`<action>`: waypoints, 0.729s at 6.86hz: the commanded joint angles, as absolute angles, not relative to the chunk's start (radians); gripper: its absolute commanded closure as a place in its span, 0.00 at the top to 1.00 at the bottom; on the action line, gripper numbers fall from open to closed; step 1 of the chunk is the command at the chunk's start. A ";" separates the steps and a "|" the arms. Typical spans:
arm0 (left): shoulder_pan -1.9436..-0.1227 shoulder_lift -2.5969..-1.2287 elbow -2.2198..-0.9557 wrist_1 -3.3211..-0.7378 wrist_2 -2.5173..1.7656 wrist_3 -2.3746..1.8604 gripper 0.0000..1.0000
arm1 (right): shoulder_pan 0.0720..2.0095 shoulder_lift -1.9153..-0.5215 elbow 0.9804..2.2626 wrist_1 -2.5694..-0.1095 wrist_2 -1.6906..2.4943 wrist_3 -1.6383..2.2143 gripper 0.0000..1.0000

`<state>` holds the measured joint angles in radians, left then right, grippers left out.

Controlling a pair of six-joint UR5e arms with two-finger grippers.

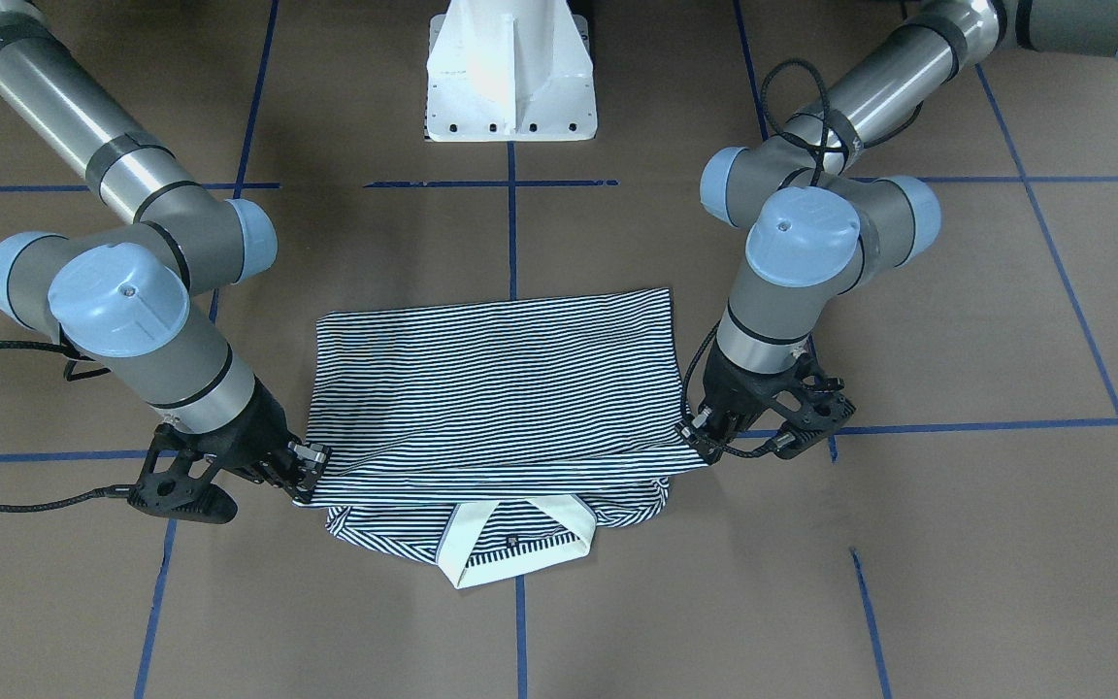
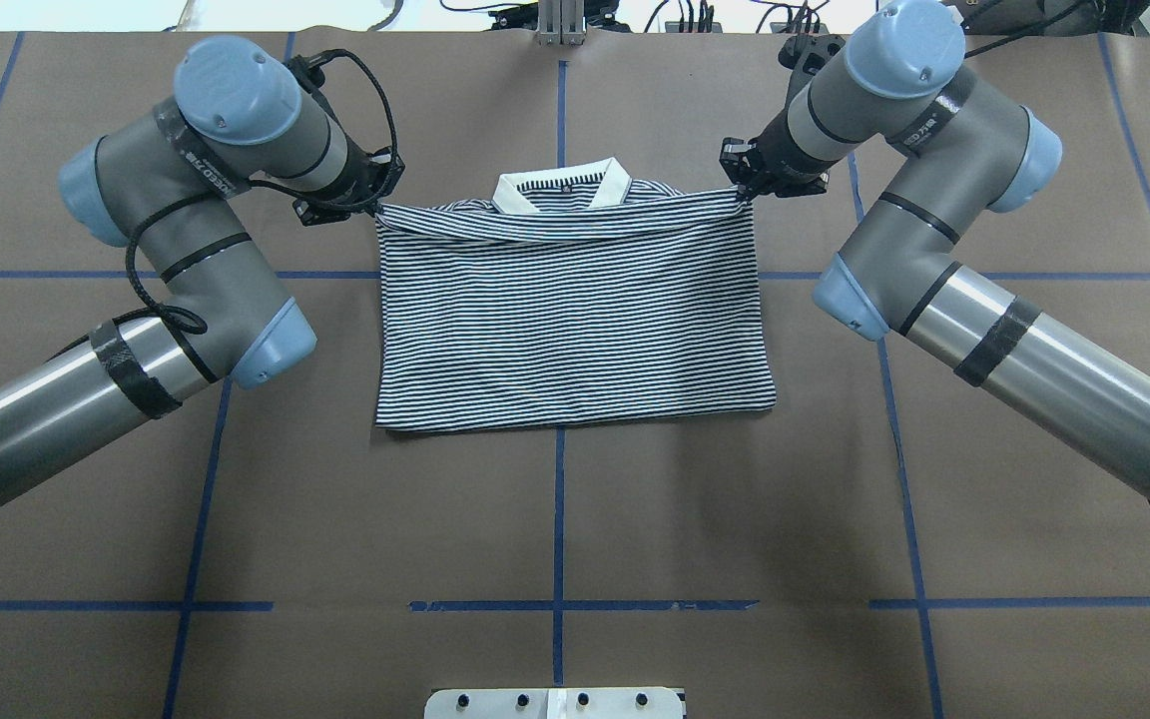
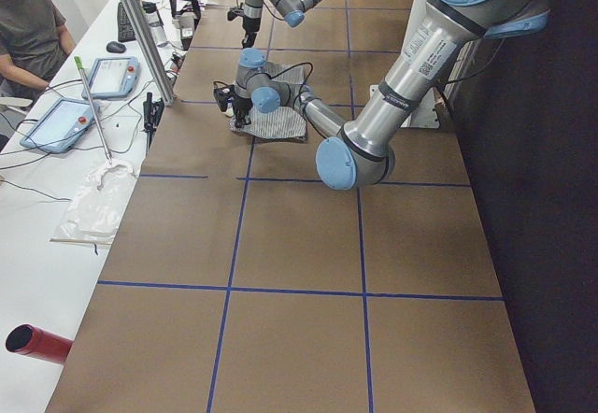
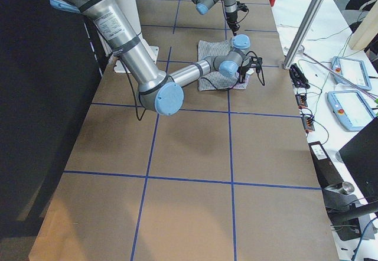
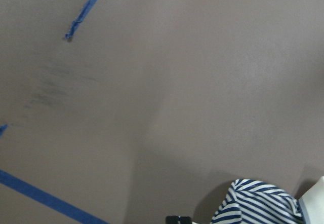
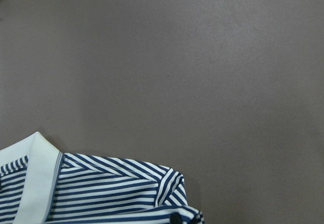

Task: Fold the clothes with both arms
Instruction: 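Lay the hem down near the collar with both grippers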

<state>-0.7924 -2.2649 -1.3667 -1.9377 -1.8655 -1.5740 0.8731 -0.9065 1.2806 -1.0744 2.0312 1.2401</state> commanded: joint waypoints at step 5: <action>-0.792 -2.272 -1.362 -1.957 -1.864 -1.572 1.00 | 0.848 -0.911 1.261 -1.029 2.019 1.227 1.00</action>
<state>-0.7916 -2.2730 -1.3605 -1.9539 -1.8643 -1.5760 0.8500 -0.9078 1.2641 -1.0425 2.0193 1.2285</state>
